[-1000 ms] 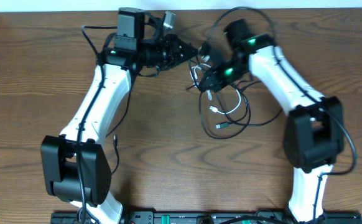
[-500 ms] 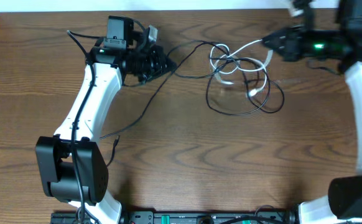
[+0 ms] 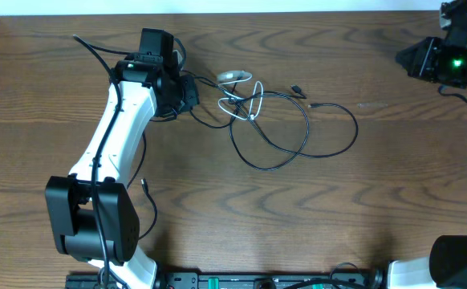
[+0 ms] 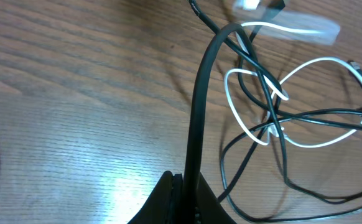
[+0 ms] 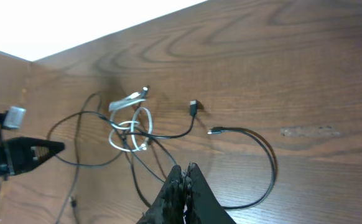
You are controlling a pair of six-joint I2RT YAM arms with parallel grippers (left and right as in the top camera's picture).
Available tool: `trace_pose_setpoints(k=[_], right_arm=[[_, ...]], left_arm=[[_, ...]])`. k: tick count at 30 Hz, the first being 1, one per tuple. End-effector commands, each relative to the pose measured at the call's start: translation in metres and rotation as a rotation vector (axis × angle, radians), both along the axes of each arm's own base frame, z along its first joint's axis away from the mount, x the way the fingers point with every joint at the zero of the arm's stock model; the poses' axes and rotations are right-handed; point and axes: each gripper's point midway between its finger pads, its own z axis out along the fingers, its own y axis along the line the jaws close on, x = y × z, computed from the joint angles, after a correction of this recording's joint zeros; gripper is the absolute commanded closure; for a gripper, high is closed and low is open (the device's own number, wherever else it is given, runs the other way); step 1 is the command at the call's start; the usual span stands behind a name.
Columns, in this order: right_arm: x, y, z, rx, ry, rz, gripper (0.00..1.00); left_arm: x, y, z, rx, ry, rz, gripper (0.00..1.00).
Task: Untangle cables
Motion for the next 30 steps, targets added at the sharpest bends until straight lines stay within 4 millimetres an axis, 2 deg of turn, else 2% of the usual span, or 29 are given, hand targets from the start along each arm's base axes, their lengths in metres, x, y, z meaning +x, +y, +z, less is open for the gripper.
trace_pose_setpoints(k=[1,2,5,8,13,17,24,30], right_arm=[[-0.002,0.021,0.001,-0.044,-0.011,0.053,0.96],[-0.002,0.027,0.000,-0.048,-0.012,0.074,0.94],[0.000,0.054,-0.009,-0.059,-0.006,0.158,0.76],[0.002,0.080,-0.021,-0.060,0.015,0.228,0.61],[0.001,0.127,-0.043,-0.058,0.056,0.341,0.53],[0.000,0.161,-0.065,-0.059,0.094,0.419,0.45],[0.002,0.202,-0.086,-0.053,0.095,0.510,0.37],[0.018,0.233,-0.098,-0.050,0.023,0.570,0.28]], left_arm=[[0.001,0.001,0.028,0.018,-0.083,-0.036,0.92],[0.001,-0.002,0.031,0.002,-0.086,-0.045,0.93],[-0.002,-0.011,0.044,-0.051,-0.114,-0.072,0.92],[-0.005,-0.015,0.067,-0.081,-0.167,-0.084,0.93],[-0.013,-0.024,0.117,-0.147,-0.303,-0.117,0.92],[-0.020,-0.027,0.142,-0.175,-0.367,-0.125,0.93],[-0.029,-0.040,0.151,-0.252,-0.370,-0.175,0.93],[-0.033,-0.048,0.154,-0.299,-0.365,-0.205,0.93]])
